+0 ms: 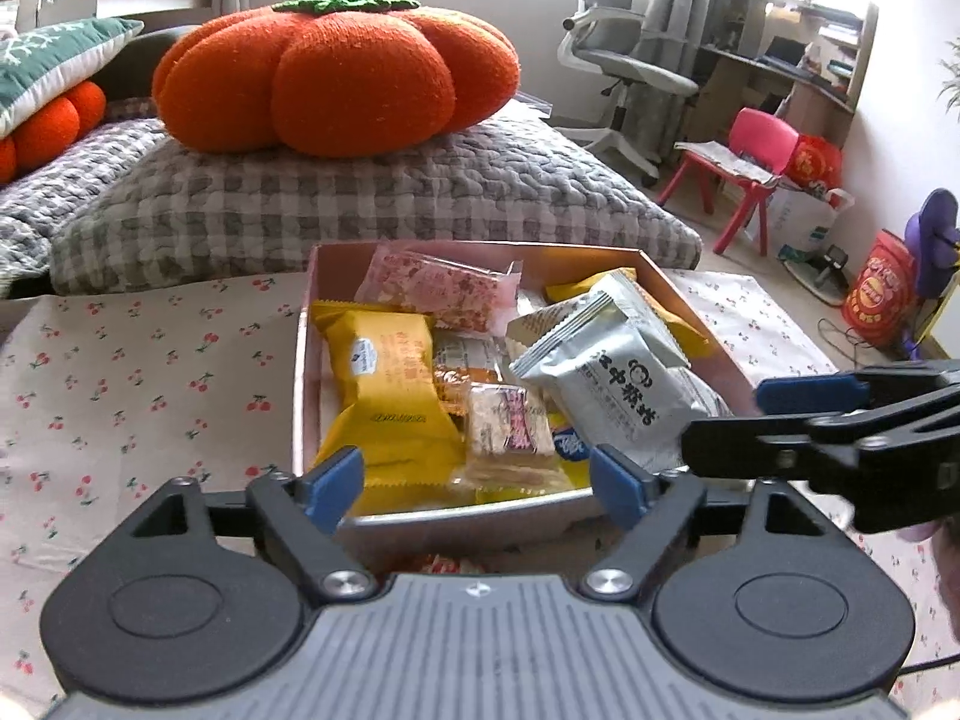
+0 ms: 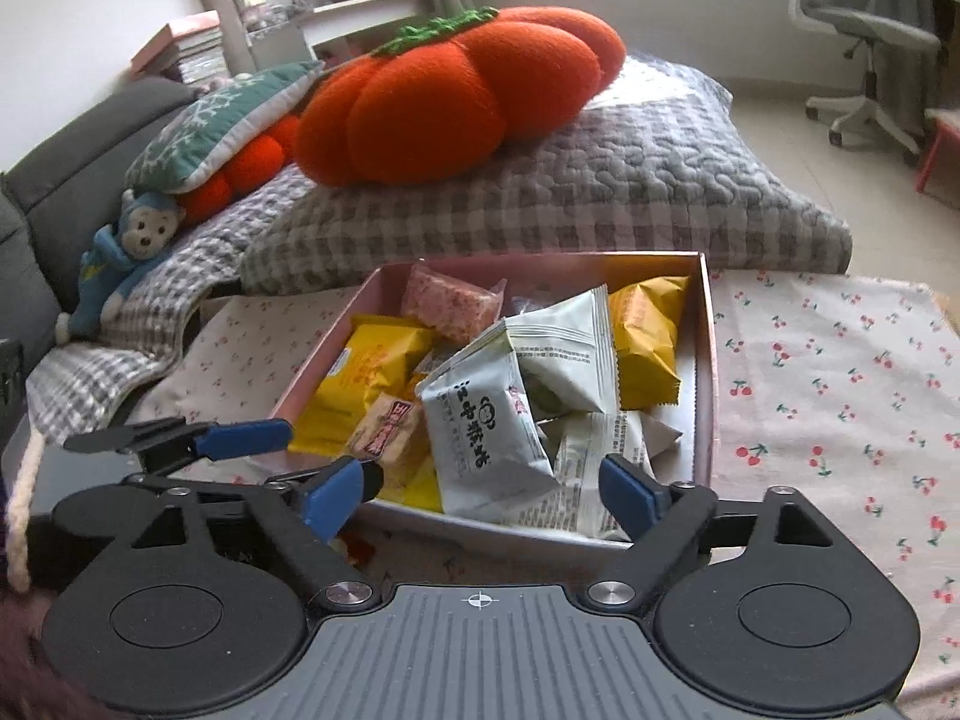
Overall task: Organize snacks
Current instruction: 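Open both tools to drop the packets into the box, then withdraw both open tools from the box toward the remaining snacks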
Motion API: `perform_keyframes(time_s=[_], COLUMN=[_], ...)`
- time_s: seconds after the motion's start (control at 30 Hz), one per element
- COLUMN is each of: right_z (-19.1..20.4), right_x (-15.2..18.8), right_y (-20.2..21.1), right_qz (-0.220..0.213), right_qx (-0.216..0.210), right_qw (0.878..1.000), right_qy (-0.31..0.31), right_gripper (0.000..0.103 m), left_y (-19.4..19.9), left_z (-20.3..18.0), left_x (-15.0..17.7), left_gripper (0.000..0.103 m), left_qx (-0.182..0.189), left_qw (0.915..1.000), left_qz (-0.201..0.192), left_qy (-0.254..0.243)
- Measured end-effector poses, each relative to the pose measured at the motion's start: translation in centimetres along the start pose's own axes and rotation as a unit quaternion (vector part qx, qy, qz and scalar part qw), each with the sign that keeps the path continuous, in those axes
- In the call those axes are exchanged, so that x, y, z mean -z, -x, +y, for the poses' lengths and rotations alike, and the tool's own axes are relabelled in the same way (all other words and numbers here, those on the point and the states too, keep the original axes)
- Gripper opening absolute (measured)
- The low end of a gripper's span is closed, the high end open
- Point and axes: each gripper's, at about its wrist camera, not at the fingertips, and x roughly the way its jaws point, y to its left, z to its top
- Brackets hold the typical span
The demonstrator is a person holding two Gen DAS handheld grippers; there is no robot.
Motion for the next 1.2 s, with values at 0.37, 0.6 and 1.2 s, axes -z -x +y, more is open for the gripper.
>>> perform_keyframes(time_s=[0.37, 0.6, 1.2], right_z=[0.8, 2.7, 4.9], right_x=[2.7, 4.8, 6.8], right_y=[2.7, 3.5, 0.7], right_qz=[0.022, 0.039, 0.095], right_qx=[0.004, -0.012, -0.002], right_qw=[0.999, 0.995, 0.987], right_qy=[0.047, 0.097, 0.128], right_gripper=[0.095, 0.095, 0.095], left_y=[0.7, 0.1, -1.5], left_z=[2.0, 2.1, 1.3], left_x=[2.1, 3.2, 3.4], left_gripper=[0.09, 0.091, 0.055], left_qx=[-0.009, -0.017, -0.036], left_qw=[0.9933, 0.9901, 0.9881], left_qz=[0.058, 0.069, 0.062], left_qy=[0.099, 0.121, 0.136])
